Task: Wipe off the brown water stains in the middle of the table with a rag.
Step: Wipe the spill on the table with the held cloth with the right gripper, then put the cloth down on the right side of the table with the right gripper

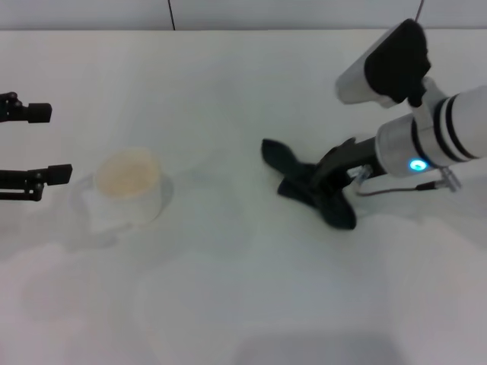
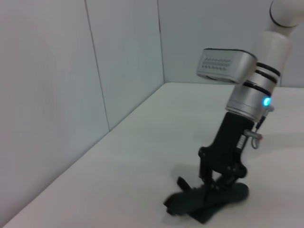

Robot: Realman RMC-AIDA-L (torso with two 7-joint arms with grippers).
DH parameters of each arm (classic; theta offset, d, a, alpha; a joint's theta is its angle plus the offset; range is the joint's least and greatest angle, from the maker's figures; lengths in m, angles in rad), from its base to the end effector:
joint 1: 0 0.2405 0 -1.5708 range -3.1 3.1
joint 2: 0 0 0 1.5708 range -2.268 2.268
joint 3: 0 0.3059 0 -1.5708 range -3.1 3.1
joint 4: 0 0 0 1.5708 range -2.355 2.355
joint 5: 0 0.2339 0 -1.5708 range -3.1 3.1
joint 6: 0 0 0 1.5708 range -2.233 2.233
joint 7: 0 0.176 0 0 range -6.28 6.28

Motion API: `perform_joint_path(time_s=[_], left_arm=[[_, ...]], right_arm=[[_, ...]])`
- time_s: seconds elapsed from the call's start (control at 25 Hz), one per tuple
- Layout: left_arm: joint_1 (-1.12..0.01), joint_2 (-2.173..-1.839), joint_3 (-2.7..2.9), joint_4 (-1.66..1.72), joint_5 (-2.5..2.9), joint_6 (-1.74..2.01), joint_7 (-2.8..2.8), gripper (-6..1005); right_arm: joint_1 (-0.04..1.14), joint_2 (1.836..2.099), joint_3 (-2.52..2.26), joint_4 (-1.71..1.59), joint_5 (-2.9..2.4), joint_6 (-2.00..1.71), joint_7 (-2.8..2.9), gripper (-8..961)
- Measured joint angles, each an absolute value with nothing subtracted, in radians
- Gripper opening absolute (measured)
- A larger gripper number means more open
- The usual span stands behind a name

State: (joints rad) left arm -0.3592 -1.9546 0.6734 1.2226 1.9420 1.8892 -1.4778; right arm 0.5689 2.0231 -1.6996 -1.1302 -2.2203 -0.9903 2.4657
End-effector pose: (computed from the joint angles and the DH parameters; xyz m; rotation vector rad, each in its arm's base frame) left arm -0.2992 0.3406 0.0985 -2.7468 -0.1990 -0.4315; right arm 0.2132 0.4256 -0.1247 -2.6575 0.7656 -0.0933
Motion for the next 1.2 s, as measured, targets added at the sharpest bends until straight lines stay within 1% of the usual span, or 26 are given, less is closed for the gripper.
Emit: perform_joint_path(time_s=[0.56, 0.84, 1.2], left_arm=[[-0.364, -1.954, 0.673, 1.223, 1.942, 1.888, -1.468, 862], [-0.361, -1.954, 0.673, 1.223, 1.942, 1.888, -1.464, 862], [-0.355, -1.955, 0.672, 1.222, 1.942, 1.886, -1.462, 862]], right_arm=[[0.561, 2.024, -1.818, -1.209, -2.165, -1.096, 2.499, 83], [0.565, 2.022, -1.813, -1.216, -2.174, -1.035, 2.501, 86], [0.529, 2.016, -1.707, -1.206, -2.182, -0.965, 2.494, 98]])
